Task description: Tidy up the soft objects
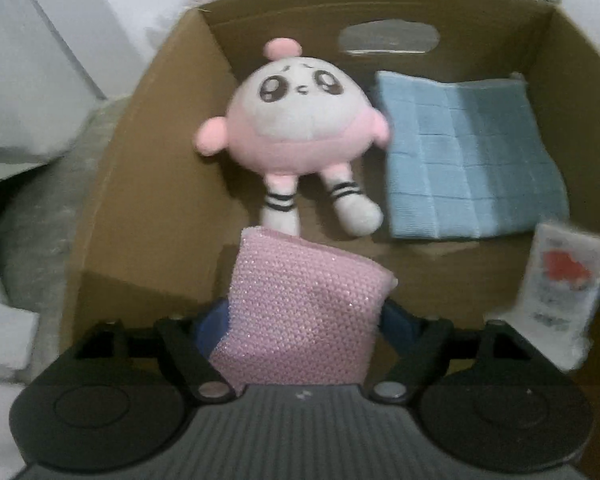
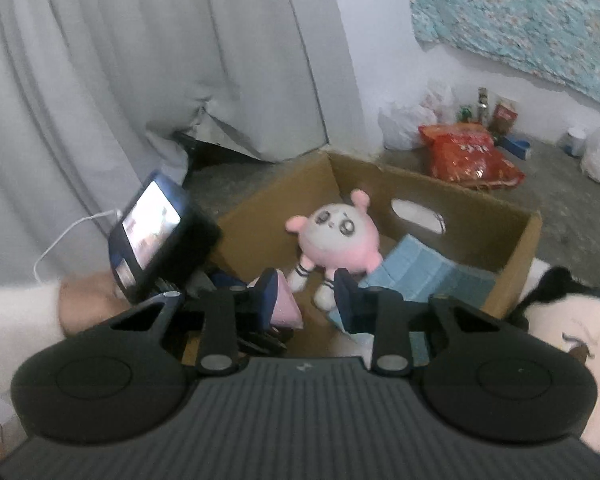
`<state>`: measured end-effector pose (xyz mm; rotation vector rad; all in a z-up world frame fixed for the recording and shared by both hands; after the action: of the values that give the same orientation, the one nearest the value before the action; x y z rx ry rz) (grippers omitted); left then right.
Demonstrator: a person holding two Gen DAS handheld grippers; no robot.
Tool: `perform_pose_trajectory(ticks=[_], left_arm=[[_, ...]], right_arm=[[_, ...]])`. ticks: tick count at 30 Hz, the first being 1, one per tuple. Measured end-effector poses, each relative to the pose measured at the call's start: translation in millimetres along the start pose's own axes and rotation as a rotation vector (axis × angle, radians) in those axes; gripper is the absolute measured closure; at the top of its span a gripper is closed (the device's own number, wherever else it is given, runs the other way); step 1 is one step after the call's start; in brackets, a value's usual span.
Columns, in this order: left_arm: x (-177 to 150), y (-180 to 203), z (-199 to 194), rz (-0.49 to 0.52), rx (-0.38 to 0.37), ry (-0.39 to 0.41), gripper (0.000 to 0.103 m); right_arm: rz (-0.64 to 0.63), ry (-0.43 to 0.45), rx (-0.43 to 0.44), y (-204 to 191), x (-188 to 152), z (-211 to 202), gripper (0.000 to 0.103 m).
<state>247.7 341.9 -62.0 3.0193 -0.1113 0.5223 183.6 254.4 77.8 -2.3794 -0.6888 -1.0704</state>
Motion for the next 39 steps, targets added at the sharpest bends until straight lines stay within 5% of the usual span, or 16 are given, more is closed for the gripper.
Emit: perform_pose_trajectory(ticks=[3, 7, 9, 10, 13, 15, 20, 23, 24, 28, 30, 32, 37, 39], left_arm=[[-2.3, 3.8, 3.4, 0.009, 0.112, -0.008, 0.015], [-5.2, 11.4, -1.5, 0.144, 0.264, -0.023, 0.002], [-6.5, 16.6, -13.2, 0.192, 0.284, 0.011, 0.002], [-6.4, 19.6, -19.5, 0.210, 0.273, 0.042, 0.003], [-7.1, 22.2, -24.2, 0.234, 0.199, 0.074, 0.036], [-9.5, 17.2, -11.9, 0.223, 0.199, 0.021, 0.039], [-3.9, 12.3, -7.8, 0.206, 0.142, 0.050, 0.038], [-10.4, 18.2, -17.8, 0.173, 0.100, 0.029, 0.010], [-15.6, 20.9, -22.7, 0.165, 0.094, 0.023, 0.009], [-45.5, 27.1, -37.7, 0.175, 0.079, -0.042, 0.009], [-61.0, 23.0, -25.5, 0.160, 0.056, -0.170, 0.031], [-65.0, 13.6, -10.9, 0.147, 0.074, -0.214, 0.040], [-34.9, 0.8, -11.1, 0.060, 0.056, -0.100, 0.042], [-25.4, 4.1, -6.3, 0.107, 0.080, -0.085, 0.031]], right_arm=[[-0.018, -0.035, -0.005, -5.4, 2.4, 9.4, 0.073], [-0.075, -0.090, -0.041, -10.2, -0.2, 20.2, 0.072], [-0.102, -0.096, -0.054, -12.4, -2.2, 19.4, 0.072], [-0.109, -0.098, -0.060, -12.5, -2.4, 18.5, 0.071], [-0.117, -0.104, -0.073, -7.1, -5.9, 16.1, 0.071], [-0.115, -0.114, -0.076, -5.7, -10.6, 15.6, 0.071], [-0.105, -0.131, -0.080, 3.3, -21.5, 16.6, 0.071], [-0.083, -0.128, -0.069, 8.2, -25.3, 14.7, 0.071], [-0.079, -0.128, -0.068, 9.4, -27.1, 14.3, 0.071], [-0.069, -0.141, -0.051, 10.6, -37.3, 12.6, 0.071], [-0.076, -0.144, -0.053, 9.1, -41.4, 13.4, 0.071], [-0.080, -0.146, -0.057, 6.6, -43.9, 16.5, 0.071], [-0.070, -0.156, -0.051, 4.7, -46.8, 23.6, 0.071], [-0.065, -0.156, -0.048, 5.1, -46.9, 24.8, 0.071]])
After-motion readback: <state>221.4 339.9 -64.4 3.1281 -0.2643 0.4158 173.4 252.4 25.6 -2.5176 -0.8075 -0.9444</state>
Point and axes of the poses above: each gripper's, at about its wrist camera, not at the fingertips, and z roughly the way its jaws point, y to its right, x to its top, the point moved 8 cm from there along z, roughly the way its jaws point, and after that the axes turned 13 degrees about -x, right-handed, at the moved point
